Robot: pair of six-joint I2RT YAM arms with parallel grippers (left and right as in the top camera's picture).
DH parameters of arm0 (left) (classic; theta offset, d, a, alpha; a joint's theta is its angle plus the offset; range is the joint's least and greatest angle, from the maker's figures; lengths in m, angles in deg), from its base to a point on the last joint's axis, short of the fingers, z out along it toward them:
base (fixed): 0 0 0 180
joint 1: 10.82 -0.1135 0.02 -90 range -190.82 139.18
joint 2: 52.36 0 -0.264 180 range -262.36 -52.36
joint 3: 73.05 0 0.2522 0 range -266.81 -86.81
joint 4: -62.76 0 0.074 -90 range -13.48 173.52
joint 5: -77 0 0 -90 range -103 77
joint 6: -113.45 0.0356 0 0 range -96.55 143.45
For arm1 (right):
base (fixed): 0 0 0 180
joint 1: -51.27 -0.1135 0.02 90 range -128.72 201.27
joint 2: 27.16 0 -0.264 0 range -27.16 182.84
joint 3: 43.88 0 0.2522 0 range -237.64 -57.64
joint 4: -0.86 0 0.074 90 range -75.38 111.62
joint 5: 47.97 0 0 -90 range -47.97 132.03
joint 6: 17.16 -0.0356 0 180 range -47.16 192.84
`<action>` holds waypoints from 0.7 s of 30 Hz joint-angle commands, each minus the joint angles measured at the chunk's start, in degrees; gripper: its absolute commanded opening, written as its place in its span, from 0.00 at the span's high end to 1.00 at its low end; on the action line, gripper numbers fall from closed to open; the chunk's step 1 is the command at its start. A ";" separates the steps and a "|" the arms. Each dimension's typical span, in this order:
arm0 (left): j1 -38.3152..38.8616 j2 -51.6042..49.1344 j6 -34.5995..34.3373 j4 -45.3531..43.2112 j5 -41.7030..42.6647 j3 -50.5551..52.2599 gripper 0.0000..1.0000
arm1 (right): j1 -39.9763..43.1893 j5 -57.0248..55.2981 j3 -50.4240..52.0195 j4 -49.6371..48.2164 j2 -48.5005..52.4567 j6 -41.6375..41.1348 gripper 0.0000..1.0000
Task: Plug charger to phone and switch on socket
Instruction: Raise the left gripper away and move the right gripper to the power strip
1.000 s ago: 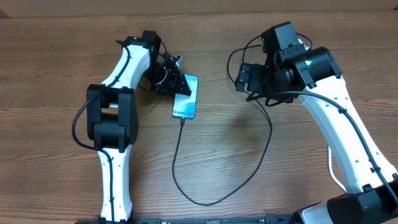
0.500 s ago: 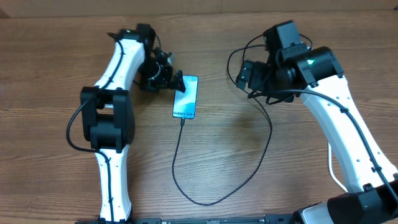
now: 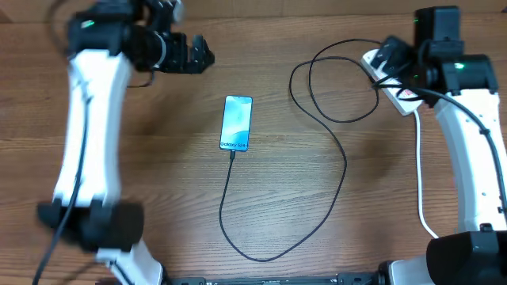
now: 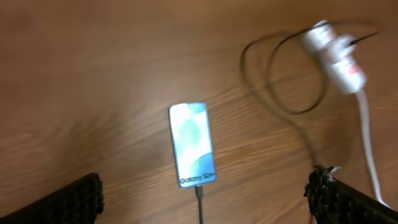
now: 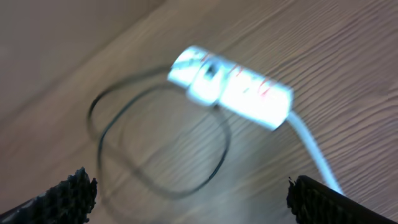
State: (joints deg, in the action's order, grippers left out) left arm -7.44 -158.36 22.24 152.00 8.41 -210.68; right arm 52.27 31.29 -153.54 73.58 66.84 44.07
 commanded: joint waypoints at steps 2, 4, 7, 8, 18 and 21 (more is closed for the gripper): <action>0.35 9.46 -0.50 2.95 -2.69 -0.76 0.00 | 5.70 -0.52 -1.57 -1.40 2.64 0.70 0.00; 0.39 12.22 -0.59 4.11 -5.60 -0.76 0.00 | 8.17 8.17 -1.68 -2.03 4.87 3.58 0.00; 0.39 14.73 -0.59 4.98 -7.52 -0.76 0.00 | 10.84 13.97 -3.10 -1.14 8.59 4.81 0.00; 0.39 15.19 -0.48 5.16 -7.52 -0.76 0.00 | 11.63 13.90 -4.50 -0.20 10.27 4.94 0.00; 0.39 15.34 -0.50 5.35 -7.48 -0.74 0.00 | 15.43 8.70 -22.62 4.90 26.16 9.35 0.00; 0.42 15.34 -0.50 5.35 -7.45 -0.74 0.00 | 15.43 2.47 -22.56 1.27 28.59 9.35 0.00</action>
State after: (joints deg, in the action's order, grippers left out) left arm -7.44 -142.90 22.06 157.40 1.50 -211.34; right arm 67.33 40.18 -174.76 76.18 92.71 52.37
